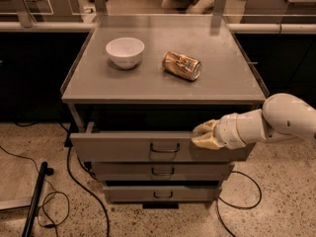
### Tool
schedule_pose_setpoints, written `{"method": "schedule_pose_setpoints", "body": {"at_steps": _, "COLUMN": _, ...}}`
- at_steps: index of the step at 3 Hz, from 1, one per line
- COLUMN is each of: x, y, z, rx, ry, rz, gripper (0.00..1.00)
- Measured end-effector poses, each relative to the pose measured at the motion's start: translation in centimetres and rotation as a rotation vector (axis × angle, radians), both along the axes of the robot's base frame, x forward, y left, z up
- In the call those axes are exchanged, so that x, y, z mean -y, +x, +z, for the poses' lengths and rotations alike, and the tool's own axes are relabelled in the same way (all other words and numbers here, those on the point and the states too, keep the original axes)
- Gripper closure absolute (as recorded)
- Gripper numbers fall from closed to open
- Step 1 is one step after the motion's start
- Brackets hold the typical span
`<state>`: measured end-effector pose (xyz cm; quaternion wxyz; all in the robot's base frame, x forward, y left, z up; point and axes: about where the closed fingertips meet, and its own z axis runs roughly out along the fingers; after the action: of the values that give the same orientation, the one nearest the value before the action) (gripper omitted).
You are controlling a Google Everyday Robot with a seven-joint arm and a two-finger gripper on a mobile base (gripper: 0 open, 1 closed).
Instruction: Open top drawer
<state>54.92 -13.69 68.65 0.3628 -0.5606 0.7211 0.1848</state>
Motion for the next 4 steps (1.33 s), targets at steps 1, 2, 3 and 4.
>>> {"method": "schedule_pose_setpoints", "body": {"at_steps": 1, "x": 0.6, "y": -1.6, "z": -0.1, "rx": -0.012, "ry": -0.002, "rz": -0.012, "gripper": 1.00}}
{"method": "schedule_pose_setpoints", "body": {"at_steps": 2, "x": 1.3, "y": -4.0, "z": -0.3, "rx": -0.032, "ry": -0.001, "rz": -0.033, "gripper": 1.00}}
{"method": "schedule_pose_setpoints", "body": {"at_steps": 3, "x": 1.2, "y": -4.0, "z": -0.3, "rx": -0.032, "ry": -0.001, "rz": -0.032, "gripper": 0.82}}
{"method": "schedule_pose_setpoints", "body": {"at_steps": 4, "x": 1.2, "y": -4.0, "z": -0.3, "rx": -0.032, "ry": -0.001, "rz": -0.032, "gripper": 0.58}}
